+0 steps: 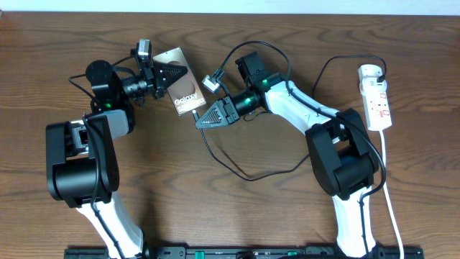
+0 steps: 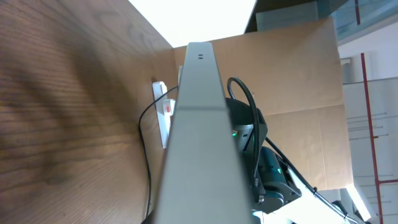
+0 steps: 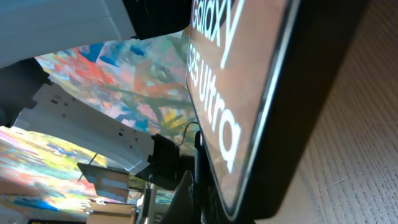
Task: Plug charger to phone and switch on socket
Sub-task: 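Align the plug tip with the phone's bottom port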
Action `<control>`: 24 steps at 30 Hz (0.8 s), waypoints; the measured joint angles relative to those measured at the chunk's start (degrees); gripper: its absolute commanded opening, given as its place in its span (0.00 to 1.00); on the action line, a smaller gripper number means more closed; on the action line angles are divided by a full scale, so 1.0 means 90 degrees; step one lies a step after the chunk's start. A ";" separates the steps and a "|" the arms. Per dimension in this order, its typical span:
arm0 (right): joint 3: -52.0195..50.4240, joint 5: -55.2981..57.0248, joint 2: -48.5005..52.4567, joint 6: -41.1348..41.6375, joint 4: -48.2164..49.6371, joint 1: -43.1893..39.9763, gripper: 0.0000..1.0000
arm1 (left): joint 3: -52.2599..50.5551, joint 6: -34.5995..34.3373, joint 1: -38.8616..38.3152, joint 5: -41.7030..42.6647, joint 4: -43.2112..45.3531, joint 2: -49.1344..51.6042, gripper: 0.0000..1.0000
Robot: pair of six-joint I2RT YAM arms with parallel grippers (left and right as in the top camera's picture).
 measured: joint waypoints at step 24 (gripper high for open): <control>0.0000 0.0027 0.0000 0.0002 0.0063 0.0000 0.01 | 0.0000 -0.0024 0.0000 -0.0034 0.0034 0.0002 0.07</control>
